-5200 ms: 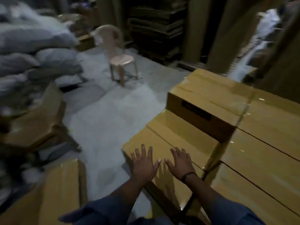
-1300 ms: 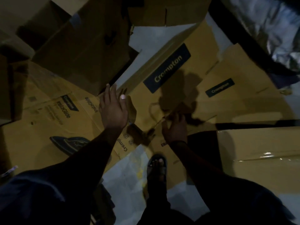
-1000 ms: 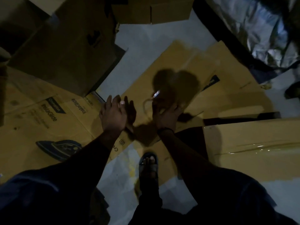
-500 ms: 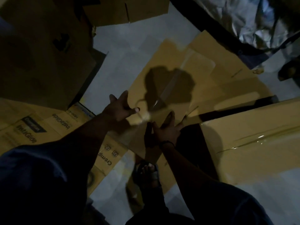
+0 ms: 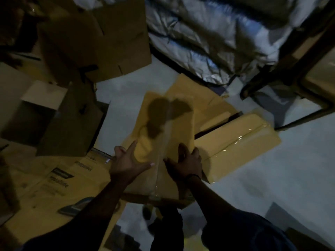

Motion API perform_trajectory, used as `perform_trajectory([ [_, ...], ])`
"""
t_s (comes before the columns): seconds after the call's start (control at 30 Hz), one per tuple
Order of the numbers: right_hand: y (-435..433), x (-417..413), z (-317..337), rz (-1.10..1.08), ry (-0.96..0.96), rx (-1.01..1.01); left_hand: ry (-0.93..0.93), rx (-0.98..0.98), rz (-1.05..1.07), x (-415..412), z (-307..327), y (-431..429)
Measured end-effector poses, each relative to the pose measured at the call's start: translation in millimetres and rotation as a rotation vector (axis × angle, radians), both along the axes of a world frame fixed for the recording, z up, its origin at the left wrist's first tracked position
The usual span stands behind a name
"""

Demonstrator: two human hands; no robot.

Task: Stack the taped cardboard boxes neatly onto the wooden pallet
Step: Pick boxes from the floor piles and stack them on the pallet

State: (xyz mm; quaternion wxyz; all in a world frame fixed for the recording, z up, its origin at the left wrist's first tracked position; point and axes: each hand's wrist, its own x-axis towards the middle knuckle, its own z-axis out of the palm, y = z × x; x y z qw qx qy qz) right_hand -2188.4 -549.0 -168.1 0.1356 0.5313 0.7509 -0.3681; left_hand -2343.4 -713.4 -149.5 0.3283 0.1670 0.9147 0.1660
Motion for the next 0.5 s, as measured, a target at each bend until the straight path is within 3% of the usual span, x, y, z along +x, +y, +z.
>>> perform_trajectory([
  [0.07,8,31,70,-0.039,0.032,0.071,0.016,-0.004,-0.071,24,64,13],
  [0.27,41,118,154,-0.012,0.069,0.121,0.091,-0.076,-0.267,104,157,50],
  [0.5,50,285,230,-0.239,0.07,0.226,0.092,0.135,-0.438,250,239,101],
])
